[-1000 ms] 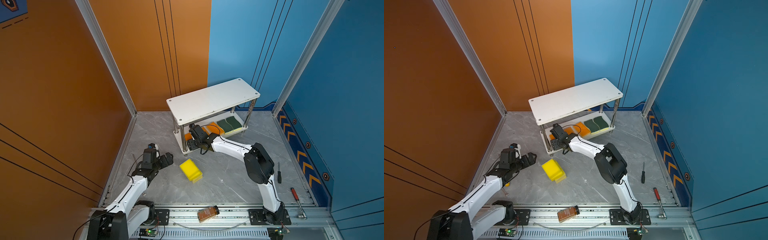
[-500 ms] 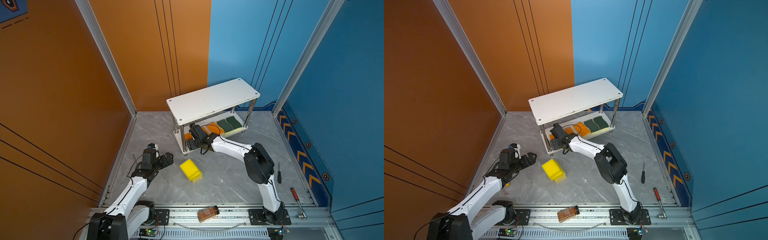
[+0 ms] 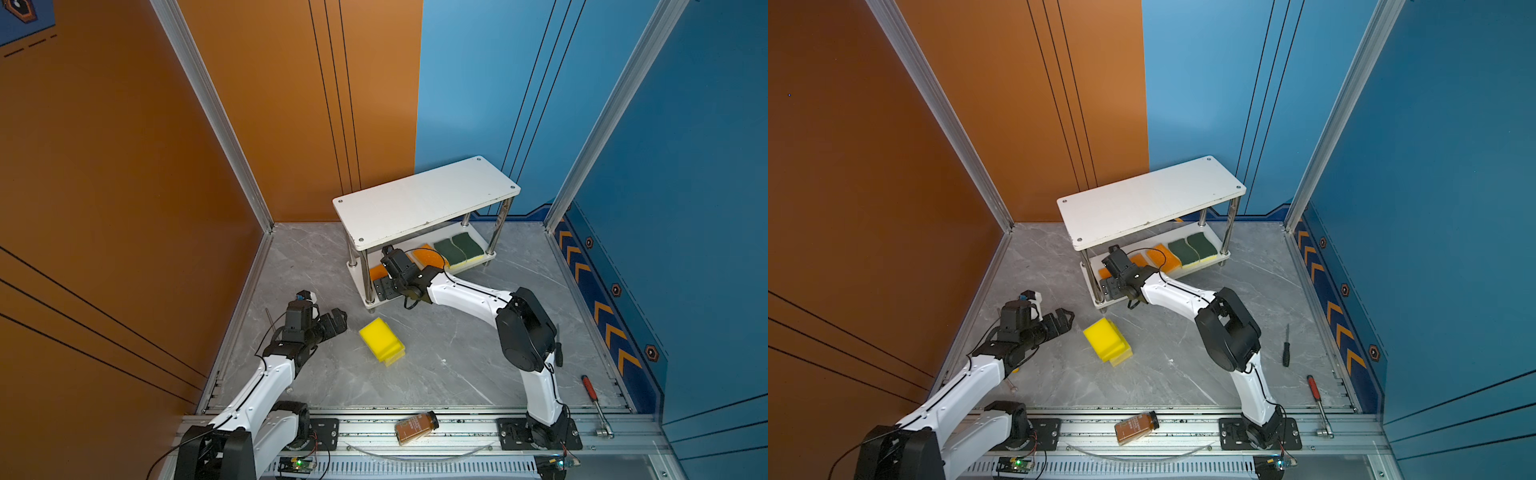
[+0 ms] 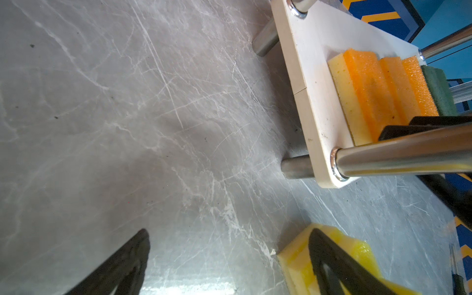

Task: Arrange cleaning sponges on a shelf
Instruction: Place the cleaning sponge at the shelf, then move several cleaning sponges to the center of the table.

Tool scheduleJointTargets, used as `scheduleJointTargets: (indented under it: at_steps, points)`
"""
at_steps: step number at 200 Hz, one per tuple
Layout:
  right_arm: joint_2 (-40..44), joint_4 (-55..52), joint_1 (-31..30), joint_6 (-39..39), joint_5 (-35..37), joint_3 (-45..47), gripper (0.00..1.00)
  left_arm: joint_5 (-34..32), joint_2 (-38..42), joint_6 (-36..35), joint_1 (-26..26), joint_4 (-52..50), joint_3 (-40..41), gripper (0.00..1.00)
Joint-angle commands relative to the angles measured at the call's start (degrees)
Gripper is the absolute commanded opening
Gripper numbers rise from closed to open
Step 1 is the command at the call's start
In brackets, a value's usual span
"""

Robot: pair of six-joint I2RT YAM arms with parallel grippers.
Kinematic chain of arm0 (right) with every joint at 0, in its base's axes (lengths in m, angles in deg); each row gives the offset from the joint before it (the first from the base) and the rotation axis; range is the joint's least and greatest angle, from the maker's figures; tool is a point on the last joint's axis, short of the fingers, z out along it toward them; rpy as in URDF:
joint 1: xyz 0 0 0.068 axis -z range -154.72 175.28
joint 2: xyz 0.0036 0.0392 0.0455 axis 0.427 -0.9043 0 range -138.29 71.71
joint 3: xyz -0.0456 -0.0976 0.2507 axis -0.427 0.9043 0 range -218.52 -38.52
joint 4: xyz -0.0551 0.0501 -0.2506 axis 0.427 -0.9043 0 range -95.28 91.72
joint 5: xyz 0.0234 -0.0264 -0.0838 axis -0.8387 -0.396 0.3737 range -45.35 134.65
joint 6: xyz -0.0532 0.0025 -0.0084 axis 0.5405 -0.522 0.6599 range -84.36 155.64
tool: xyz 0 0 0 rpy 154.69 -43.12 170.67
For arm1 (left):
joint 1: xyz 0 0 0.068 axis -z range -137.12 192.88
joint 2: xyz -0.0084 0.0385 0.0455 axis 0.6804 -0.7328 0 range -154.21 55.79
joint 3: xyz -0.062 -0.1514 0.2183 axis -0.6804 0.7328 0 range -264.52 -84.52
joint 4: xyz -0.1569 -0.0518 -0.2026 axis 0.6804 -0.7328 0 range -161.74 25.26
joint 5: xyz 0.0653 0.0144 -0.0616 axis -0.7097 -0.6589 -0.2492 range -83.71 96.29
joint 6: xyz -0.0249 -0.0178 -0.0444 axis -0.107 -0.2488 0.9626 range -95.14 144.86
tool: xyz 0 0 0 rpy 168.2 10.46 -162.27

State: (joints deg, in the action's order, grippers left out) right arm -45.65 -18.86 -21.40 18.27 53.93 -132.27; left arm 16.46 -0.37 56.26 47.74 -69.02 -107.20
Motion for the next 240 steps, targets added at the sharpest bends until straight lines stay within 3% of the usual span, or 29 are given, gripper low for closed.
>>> scheduleJointTargets:
  at_steps: [1,83,130,240]
  points:
    - [3.5,-2.4,-0.2,1.8,1.4,1.2,0.97,0.4,0.8,1.0,-0.6,-0.9,0.5,0.98]
    - [10.9,-3.9,-0.8,4.3,-1.7,8.3,0.97,-2.7,0.8,7.7,3.8,-4.7,1.2,0.98]
    - [19.2,-5.3,0.0,6.9,-10.5,15.3,0.99,-9.4,4.2,17.0,8.4,-8.9,3.0,0.98]
    - [31.9,-1.8,8.9,5.2,-9.1,28.7,1.00,-14.6,2.9,26.1,17.8,-13.3,4.9,0.98]
